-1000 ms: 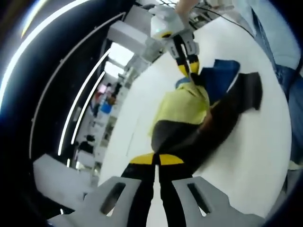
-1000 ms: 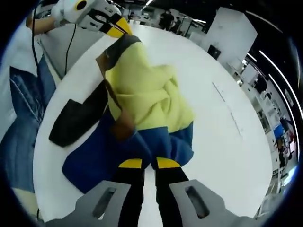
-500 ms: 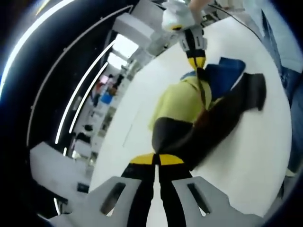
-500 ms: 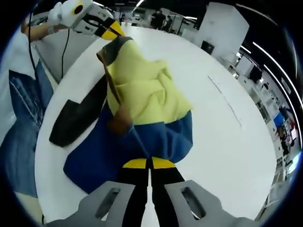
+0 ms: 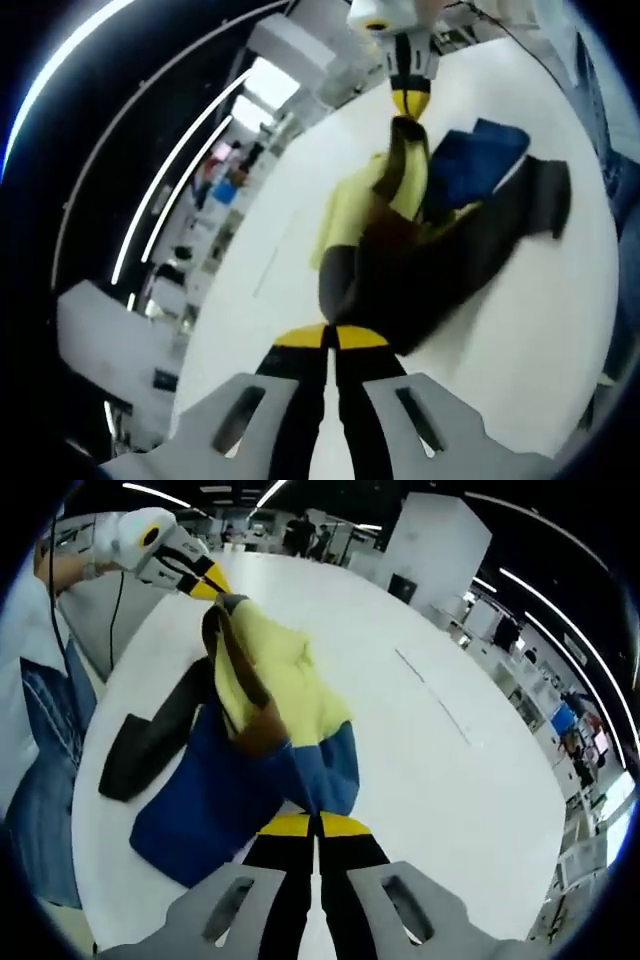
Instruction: Fold the garment on the visible template until the final outline fits inside the template.
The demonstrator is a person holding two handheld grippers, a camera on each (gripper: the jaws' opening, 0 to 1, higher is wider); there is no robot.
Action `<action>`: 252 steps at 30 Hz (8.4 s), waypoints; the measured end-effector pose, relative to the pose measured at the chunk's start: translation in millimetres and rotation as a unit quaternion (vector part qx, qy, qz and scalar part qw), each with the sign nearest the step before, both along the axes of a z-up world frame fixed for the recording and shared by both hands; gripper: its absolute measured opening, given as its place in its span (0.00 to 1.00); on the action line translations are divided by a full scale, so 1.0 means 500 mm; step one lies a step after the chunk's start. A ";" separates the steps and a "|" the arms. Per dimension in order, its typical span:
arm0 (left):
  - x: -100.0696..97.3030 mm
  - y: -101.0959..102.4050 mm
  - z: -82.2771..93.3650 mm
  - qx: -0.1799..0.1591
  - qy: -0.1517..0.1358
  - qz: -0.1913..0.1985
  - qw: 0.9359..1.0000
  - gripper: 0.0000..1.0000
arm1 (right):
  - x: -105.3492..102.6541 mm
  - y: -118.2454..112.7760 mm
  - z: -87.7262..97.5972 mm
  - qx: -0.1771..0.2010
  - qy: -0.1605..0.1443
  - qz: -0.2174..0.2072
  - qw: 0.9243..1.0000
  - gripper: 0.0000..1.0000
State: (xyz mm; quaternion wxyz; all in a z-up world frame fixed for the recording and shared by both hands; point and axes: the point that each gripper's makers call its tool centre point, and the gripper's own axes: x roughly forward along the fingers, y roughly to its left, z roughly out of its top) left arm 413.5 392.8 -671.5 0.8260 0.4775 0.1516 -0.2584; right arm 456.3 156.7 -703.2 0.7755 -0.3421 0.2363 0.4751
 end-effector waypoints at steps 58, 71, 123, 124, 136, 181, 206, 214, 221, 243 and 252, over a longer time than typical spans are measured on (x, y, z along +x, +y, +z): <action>0.005 0.003 0.294 0.076 -0.011 -0.020 0.997 0.00 | -0.017 -0.001 0.434 0.012 -0.182 -0.019 0.983 0.01; -0.008 -0.009 0.381 0.114 0.000 -0.055 0.992 0.00 | -0.030 -0.004 0.517 -0.021 -0.178 0.026 0.983 0.01; -0.097 0.005 0.619 0.251 0.026 -0.097 0.963 0.00 | -0.176 0.009 0.721 -0.080 -0.128 0.122 0.981 0.01; -0.103 0.004 0.623 0.253 0.025 -0.097 0.962 0.00 | -0.181 0.008 0.725 -0.079 -0.129 0.123 0.981 0.01; -0.162 0.000 0.642 0.265 0.038 -0.091 0.959 0.00 | -0.240 0.011 0.736 -0.075 -0.127 0.147 0.978 0.01; -0.164 -0.011 0.495 0.229 0.160 -0.107 0.954 0.00 | -0.220 -0.001 0.580 -0.089 -0.020 0.140 0.986 0.01; -0.026 -0.003 0.423 0.168 0.170 -0.090 0.967 0.00 | -0.086 -0.002 0.508 -0.049 0.013 0.071 0.996 0.01; 0.012 0.000 0.411 0.147 0.170 -0.083 0.971 0.00 | -0.049 0.001 0.496 -0.039 0.015 0.057 0.997 0.01; 0.044 0.000 0.388 0.136 0.177 -0.079 0.972 0.00 | -0.016 0.000 0.476 -0.032 0.018 0.044 0.998 0.01; 0.132 0.013 0.305 0.079 0.214 -0.041 0.973 0.00 | 0.069 0.007 0.397 -0.012 0.032 0.011 0.999 0.01; 0.186 0.021 0.264 0.045 0.224 -0.010 0.974 0.00 | 0.115 0.013 0.363 -0.007 0.026 -0.014 1.000 0.01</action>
